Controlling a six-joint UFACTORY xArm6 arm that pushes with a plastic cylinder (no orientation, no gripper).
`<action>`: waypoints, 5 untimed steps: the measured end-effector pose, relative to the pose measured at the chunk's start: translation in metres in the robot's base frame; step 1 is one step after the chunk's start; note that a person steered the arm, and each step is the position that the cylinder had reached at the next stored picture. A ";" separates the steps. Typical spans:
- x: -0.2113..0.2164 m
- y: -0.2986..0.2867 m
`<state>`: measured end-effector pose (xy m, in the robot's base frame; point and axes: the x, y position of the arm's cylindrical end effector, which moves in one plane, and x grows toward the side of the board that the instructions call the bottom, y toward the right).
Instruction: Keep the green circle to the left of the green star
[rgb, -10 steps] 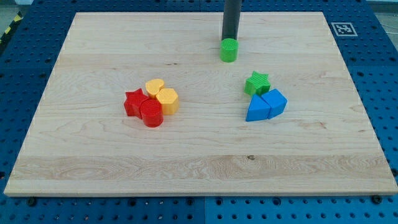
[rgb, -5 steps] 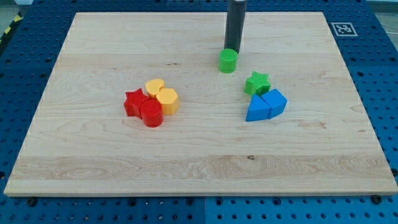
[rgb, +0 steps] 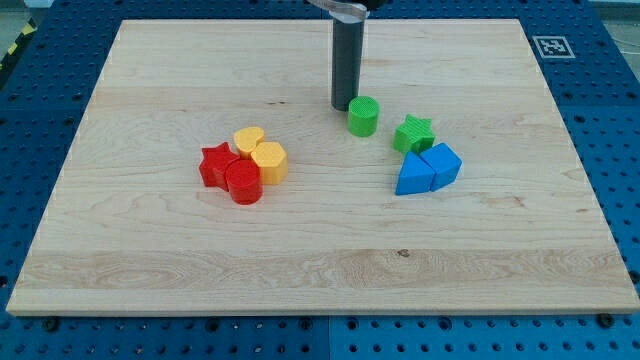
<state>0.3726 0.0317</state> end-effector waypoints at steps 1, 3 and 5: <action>0.002 0.005; -0.007 0.005; -0.006 0.026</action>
